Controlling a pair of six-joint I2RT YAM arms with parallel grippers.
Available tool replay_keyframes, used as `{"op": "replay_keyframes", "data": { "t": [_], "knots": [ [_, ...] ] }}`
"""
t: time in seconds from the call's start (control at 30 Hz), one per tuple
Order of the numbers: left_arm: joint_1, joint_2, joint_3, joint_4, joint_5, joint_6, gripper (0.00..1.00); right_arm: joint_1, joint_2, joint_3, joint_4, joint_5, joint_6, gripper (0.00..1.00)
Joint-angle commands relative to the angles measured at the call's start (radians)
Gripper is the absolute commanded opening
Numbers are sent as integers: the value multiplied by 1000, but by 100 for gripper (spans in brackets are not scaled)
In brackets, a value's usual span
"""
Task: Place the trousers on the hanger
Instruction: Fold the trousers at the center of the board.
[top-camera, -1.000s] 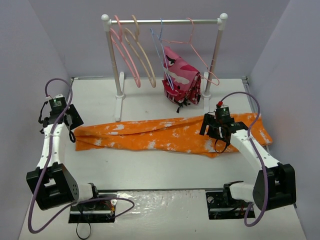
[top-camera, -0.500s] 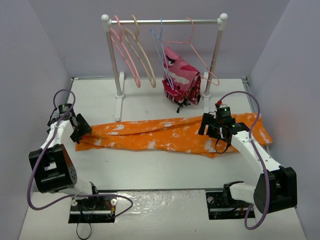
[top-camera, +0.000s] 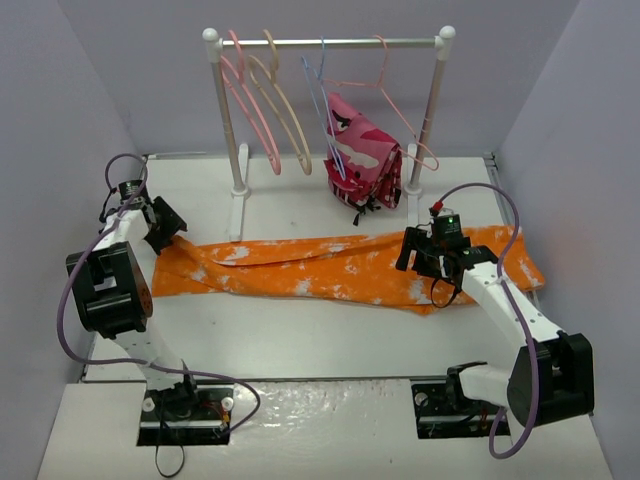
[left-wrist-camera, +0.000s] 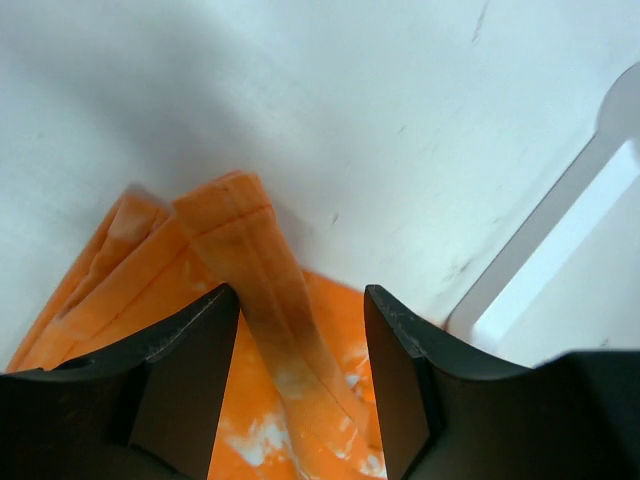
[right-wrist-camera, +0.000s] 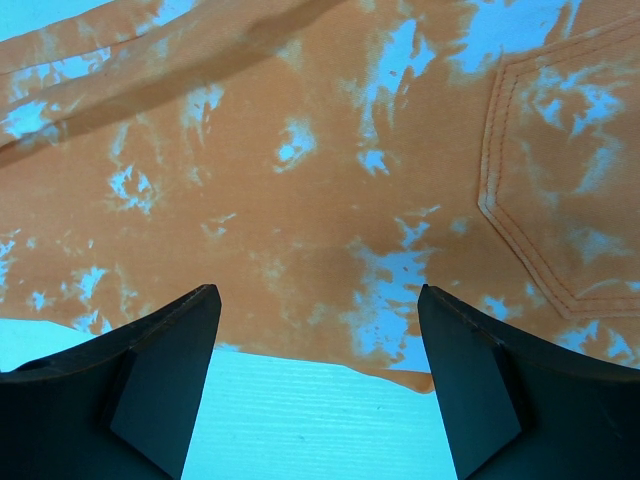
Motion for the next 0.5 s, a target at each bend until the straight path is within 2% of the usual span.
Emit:
{"op": "replay_keyframes", "data": {
  "t": [0.0,0.13,0.23,0.3,0.47],
  "knots": [
    [-37,70,178,51,26,-47,49,7,1,16,29,15,-10,77],
    [-58,183,299,-7,34,-49,49,7,11,16,28,19,-10,77],
    [-60,194,347,-41,56,-40,49,8,13,20,28,14,-12,77],
    [-57,146,324,-36,52,5,49,9,10,23,28,10,-15,77],
    [-7,-62,147,-59,4,67,49,13,5,32,29,-3,-31,77]
  ]
}}
